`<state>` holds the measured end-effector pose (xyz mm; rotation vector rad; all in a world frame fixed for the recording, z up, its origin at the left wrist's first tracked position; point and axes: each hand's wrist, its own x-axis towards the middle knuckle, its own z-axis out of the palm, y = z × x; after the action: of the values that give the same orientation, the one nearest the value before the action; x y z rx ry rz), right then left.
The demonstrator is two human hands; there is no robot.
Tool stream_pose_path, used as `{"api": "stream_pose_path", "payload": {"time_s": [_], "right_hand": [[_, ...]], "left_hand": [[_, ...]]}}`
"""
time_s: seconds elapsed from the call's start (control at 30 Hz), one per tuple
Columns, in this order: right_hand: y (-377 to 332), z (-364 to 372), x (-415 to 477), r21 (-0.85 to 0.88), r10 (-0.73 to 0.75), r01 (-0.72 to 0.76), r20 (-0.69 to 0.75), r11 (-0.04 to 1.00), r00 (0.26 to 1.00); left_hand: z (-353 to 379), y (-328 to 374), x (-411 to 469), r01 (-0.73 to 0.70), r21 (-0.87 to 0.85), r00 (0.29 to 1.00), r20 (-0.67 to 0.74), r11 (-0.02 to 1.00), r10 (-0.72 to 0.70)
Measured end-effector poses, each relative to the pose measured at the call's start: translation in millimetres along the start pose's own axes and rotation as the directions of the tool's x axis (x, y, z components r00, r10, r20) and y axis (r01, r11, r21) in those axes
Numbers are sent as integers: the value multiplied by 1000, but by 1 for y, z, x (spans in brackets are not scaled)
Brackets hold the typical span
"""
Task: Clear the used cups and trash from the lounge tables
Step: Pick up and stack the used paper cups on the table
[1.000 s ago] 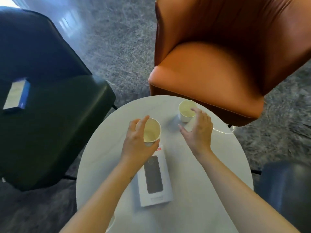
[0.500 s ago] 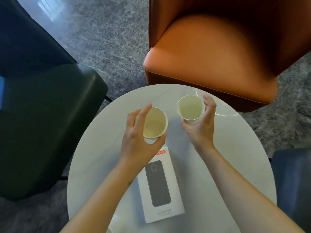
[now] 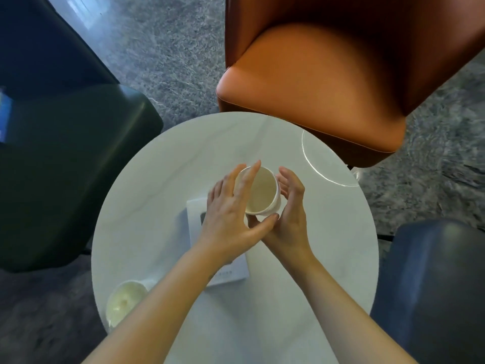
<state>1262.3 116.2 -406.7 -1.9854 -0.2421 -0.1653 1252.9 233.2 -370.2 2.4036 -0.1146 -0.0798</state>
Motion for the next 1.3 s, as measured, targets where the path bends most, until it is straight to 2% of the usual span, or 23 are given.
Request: {"api": "stream_pose_path", "payload": {"time_s": [0.13,0.27,0.33,0.4,0.5,0.6,0.67,0.8,1.0,1.13,1.3], "right_hand": [[-5,-14,-33,25,37,-39,80,999,996],[-14,-12,-55,26,9,-13,136,1000,991],[-24,-3,-64,41,-23,16,160,999,987],[-35,9,-75,61,-42,30,204,998,978],[-43,25,-97,115,7,-41,284,993,959],[-40,36,-124,122,48,-96,346,988,937],[-35,41,-142,110,88,-137,367,984,926],[-29,53,-165,70,128,-172,413,983,901],[-33,81,-155,14,163,-186,421,982,892],[-40,95,-146,20,97,-115,406,993,909],[-41,100,-140,-22,34,-27,427,999,904]], "left_hand": [[7,8,-37,19,53,1000,16,998,-20],[-9,3,-84,145,15,975,-175,989,-141],[-22,-10,-110,302,92,911,-323,949,-258],[-34,-28,-135,500,140,818,-402,855,-412],[-40,-55,-164,668,146,724,-352,729,-593],[-35,-78,-181,715,173,697,-252,677,-671],[-29,-86,-186,713,110,696,-229,692,-680],[-32,-90,-193,634,39,737,-334,772,-588],[-65,-67,-192,381,15,815,-477,924,-328],[-72,-58,-195,260,-39,872,-420,965,-251],[-49,-58,-198,296,-22,923,-253,955,-291]]}}
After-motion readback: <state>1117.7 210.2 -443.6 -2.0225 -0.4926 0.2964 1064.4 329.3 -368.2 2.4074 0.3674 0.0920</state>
